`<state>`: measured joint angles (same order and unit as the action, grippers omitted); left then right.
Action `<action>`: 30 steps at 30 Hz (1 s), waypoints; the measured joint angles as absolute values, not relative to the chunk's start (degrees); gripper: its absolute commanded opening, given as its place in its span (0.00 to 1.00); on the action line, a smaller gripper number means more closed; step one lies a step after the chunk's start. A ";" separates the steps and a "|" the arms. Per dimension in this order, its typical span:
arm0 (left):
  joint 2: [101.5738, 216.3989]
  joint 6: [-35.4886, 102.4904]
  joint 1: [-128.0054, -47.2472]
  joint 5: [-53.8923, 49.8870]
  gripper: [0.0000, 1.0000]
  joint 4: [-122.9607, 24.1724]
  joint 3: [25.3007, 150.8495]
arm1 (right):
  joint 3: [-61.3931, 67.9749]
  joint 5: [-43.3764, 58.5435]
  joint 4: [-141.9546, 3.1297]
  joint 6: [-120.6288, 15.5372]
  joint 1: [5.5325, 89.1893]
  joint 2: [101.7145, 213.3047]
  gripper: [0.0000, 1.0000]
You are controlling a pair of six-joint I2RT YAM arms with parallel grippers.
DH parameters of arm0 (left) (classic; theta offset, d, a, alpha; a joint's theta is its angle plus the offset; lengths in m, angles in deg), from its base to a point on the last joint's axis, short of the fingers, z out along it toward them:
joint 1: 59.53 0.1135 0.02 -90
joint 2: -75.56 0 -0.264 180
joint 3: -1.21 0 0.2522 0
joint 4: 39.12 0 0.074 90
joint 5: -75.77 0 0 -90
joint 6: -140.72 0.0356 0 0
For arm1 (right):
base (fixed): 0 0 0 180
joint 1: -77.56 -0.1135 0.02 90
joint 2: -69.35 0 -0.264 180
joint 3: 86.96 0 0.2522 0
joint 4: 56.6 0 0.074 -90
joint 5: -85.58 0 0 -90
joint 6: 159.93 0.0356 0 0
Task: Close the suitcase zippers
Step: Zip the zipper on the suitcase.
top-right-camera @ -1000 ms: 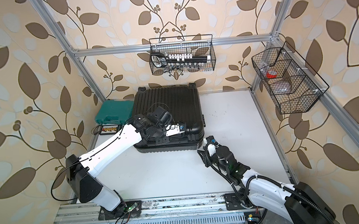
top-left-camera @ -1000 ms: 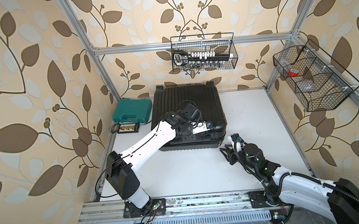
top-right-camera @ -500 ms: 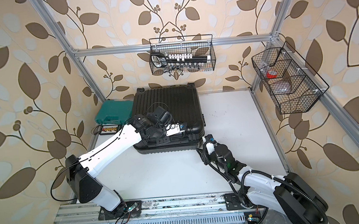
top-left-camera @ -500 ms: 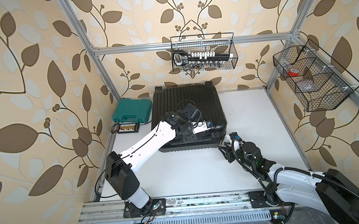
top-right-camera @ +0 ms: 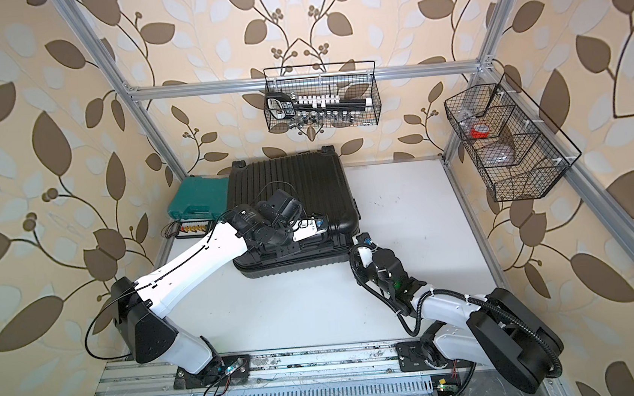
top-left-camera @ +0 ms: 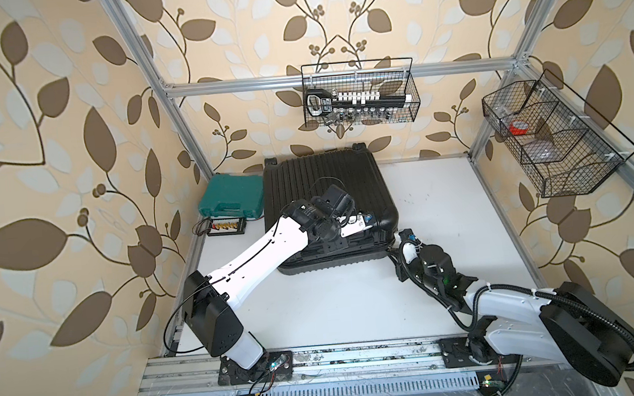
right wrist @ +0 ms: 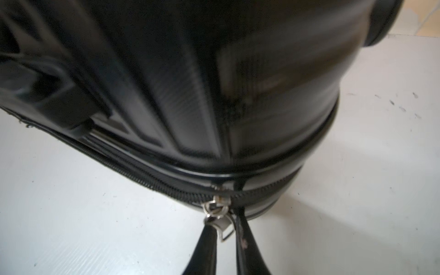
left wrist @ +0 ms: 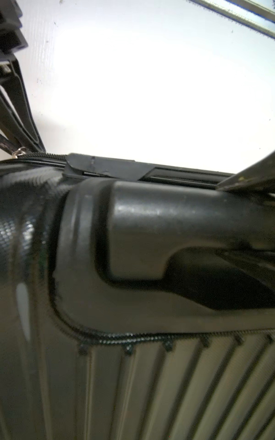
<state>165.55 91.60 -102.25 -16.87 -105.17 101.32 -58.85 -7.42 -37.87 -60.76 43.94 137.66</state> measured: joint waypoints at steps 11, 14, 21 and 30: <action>165.53 91.34 -102.25 -16.87 0.34 -105.04 101.16 | -58.85 -7.20 -38.29 -62.71 43.96 137.11 0.08; 165.51 91.25 -102.25 -16.84 0.34 -105.02 101.16 | -58.85 -7.09 -38.27 -62.97 43.94 137.13 0.10; 165.51 91.19 -102.25 -16.78 0.33 -104.95 101.12 | -58.85 -5.58 -38.20 -63.87 44.11 137.13 0.00; 165.51 89.64 -102.29 -16.82 0.31 -105.17 101.25 | -59.33 -3.86 -38.83 -64.98 44.46 134.36 0.00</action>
